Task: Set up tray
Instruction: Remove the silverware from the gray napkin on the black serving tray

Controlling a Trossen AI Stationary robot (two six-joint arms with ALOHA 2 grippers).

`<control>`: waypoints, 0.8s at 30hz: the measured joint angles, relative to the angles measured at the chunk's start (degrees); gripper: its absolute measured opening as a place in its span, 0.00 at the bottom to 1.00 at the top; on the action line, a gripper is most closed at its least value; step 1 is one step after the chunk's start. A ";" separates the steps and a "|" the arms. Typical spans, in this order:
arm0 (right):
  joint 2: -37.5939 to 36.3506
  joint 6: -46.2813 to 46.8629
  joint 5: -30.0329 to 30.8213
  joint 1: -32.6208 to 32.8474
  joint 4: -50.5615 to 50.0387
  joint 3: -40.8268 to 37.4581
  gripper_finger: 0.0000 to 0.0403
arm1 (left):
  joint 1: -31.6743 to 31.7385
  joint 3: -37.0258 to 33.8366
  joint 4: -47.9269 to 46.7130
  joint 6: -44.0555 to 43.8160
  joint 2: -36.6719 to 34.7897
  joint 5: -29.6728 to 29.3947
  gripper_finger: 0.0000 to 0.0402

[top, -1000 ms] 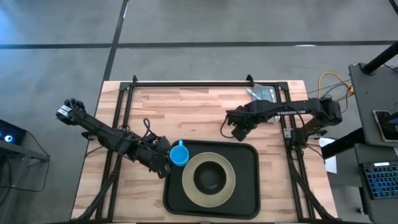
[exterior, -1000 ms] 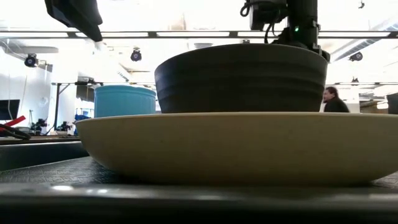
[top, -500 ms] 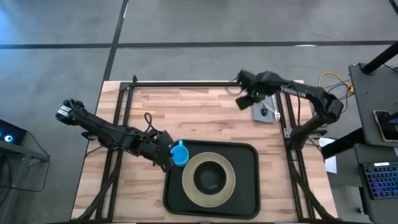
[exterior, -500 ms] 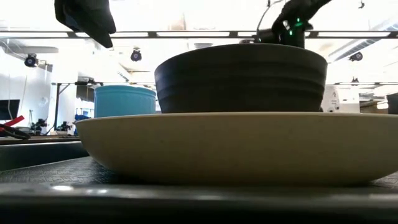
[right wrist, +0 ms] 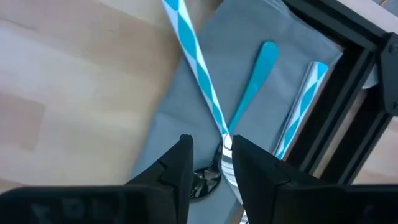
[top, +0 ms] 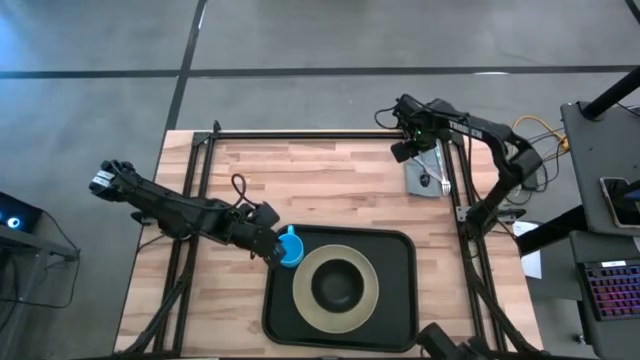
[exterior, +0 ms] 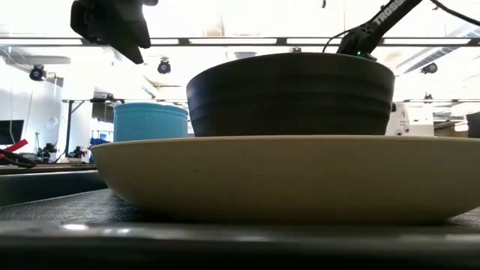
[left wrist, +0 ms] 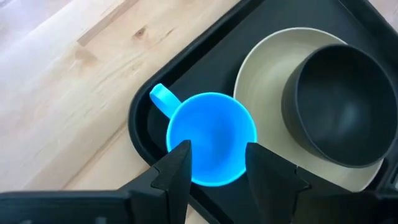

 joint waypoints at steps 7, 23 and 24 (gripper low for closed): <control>0.37 -2.63 -4.09 1.00 -1.08 -0.06 0.24 | 0.44 0.00 0.00 -0.38 0.00 0.00 0.33; 0.38 -2.60 1.43 1.81 -1.87 -0.02 0.25 | 1.21 -0.09 -0.02 -0.09 0.00 0.00 0.33; 0.80 -2.72 1.45 1.19 -1.92 0.23 0.24 | 1.21 -0.09 -0.02 0.17 0.00 -0.01 0.33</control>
